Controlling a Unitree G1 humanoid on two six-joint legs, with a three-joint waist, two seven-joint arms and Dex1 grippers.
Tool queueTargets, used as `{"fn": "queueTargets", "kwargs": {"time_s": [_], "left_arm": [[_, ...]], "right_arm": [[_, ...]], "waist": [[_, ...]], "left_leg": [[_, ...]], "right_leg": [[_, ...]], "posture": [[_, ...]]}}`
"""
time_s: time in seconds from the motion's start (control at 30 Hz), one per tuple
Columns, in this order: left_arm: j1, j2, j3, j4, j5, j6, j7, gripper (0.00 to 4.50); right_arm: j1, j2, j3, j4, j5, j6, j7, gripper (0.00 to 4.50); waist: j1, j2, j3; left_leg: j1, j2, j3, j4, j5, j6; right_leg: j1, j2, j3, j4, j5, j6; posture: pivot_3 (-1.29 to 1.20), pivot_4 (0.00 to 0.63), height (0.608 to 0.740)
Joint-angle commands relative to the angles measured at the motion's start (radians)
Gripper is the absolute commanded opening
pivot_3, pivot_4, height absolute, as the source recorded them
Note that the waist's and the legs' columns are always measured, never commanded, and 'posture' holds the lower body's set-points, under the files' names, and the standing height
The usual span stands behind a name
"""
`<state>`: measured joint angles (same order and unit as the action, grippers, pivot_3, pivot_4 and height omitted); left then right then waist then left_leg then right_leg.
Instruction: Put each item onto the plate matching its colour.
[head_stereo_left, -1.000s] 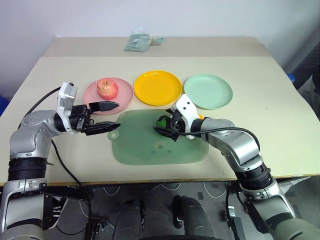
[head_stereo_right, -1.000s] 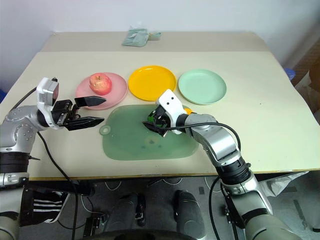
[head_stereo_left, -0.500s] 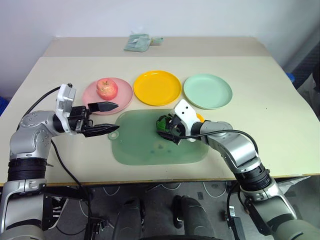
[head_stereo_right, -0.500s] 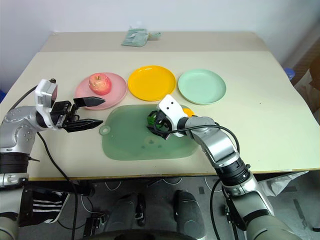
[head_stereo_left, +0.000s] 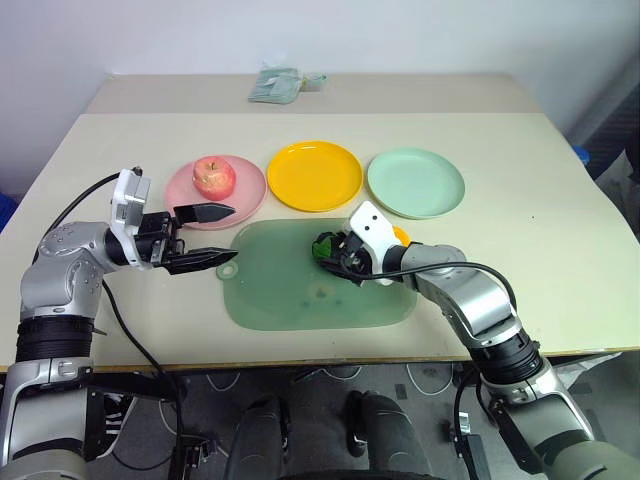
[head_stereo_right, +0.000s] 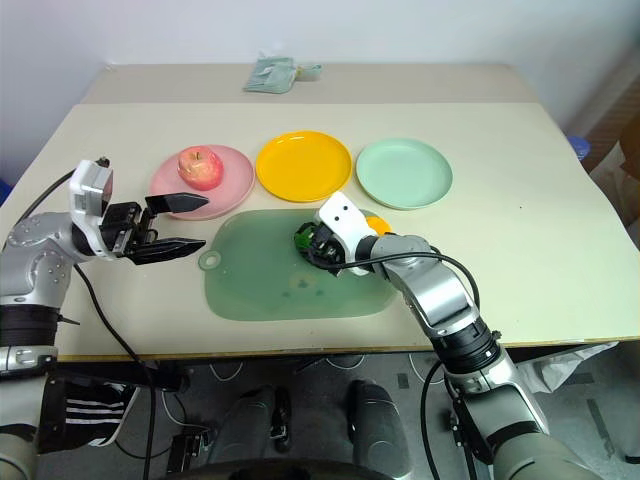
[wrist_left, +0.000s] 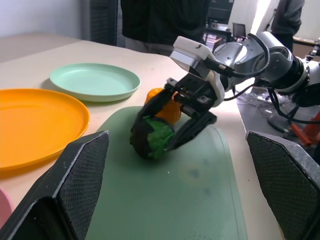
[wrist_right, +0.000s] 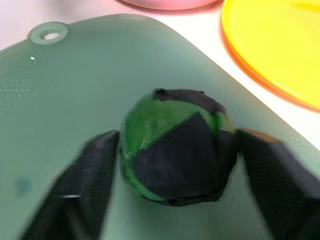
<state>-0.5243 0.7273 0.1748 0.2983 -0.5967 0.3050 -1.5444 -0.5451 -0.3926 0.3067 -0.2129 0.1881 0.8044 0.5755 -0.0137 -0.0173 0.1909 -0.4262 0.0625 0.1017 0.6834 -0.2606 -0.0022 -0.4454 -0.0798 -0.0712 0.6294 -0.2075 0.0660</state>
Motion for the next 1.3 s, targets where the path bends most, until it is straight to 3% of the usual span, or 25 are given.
{"fn": "queueTargets", "kwargs": {"time_s": [0.03,0.43,0.53,0.83,0.97,1.07,1.2,1.3], "left_arm": [[-0.024,0.008,0.005,-0.005,0.003,-0.015,-0.002,4.5],[-0.031,0.002,0.002,-0.001,0.003,-0.025,0.001,4.5],[-0.032,0.001,0.003,0.0,0.003,-0.027,0.002,4.5],[-0.038,-0.001,0.005,-0.002,-0.003,-0.02,0.006,4.5],[-0.044,-0.009,0.008,0.003,0.0,-0.029,0.016,4.5],[-0.051,-0.017,0.007,0.008,0.002,-0.033,0.022,4.5],[-0.07,-0.031,0.012,0.022,0.001,-0.031,0.045,4.5],[-0.111,-0.085,0.02,0.064,0.04,-0.133,0.118,4.5]], "right_arm": [[-0.001,-0.009,-0.01,-0.023,-0.014,-0.018,0.001,3.67],[0.001,-0.004,-0.017,-0.031,-0.008,-0.009,0.017,3.67],[0.002,-0.004,-0.016,-0.034,-0.012,-0.007,0.015,2.83],[-0.01,0.005,-0.037,-0.049,0.004,0.0,0.013,2.83],[-0.048,0.036,-0.109,-0.073,0.059,0.033,0.004,2.83],[-0.109,0.071,-0.206,-0.039,0.087,0.035,-0.045,2.83],[-0.16,0.038,-0.234,0.036,0.04,-0.019,-0.077,2.83],[-0.192,0.019,-0.27,0.163,-0.006,-0.112,-0.122,2.83]], "waist": [[0.0,0.0,0.0],[0.0,0.0,0.0],[0.0,0.0,0.0],[0.0,0.0,0.0],[0.0,0.0,0.0],[0.0,0.0,0.0],[0.002,0.0,0.0],[0.004,0.0,0.0]], "left_leg": [[0.0,0.0,0.0,0.0,0.0,0.0],[0.0,0.0,0.0,0.0,0.0,0.0],[0.0,0.0,0.0,0.0,0.0,0.0],[0.0,0.0,0.0,0.0,0.0,0.0],[0.0,0.0,0.0,0.0,0.0,0.0],[0.0,0.0,0.0,0.0,0.0,0.0],[0.0,0.0,0.0,0.0,0.0,0.0],[0.0,-0.001,0.0,0.0,0.0,0.0]], "right_leg": [[0.0,0.0,0.0,0.0,0.0,0.0],[0.0,0.0,0.0,0.0,0.0,0.0],[0.0,0.0,0.0,0.0,0.0,0.0],[0.0,0.0,0.0,0.0,0.0,0.0],[0.0,0.0,0.0,0.0,0.0,0.0],[0.0,0.0,0.0,0.0,0.0,0.0],[0.0,0.0,0.0,0.0,0.001,0.002],[0.0,0.0,0.0,-0.001,0.001,0.001]], "posture": [[0.0,0.15,0.74],[0.0,0.15,0.74],[0.0,0.15,0.74],[0.0,0.15,0.74],[0.0,0.15,0.74],[0.0,0.15,0.74],[0.0,0.15,0.74],[0.0,0.15,0.74]]}}
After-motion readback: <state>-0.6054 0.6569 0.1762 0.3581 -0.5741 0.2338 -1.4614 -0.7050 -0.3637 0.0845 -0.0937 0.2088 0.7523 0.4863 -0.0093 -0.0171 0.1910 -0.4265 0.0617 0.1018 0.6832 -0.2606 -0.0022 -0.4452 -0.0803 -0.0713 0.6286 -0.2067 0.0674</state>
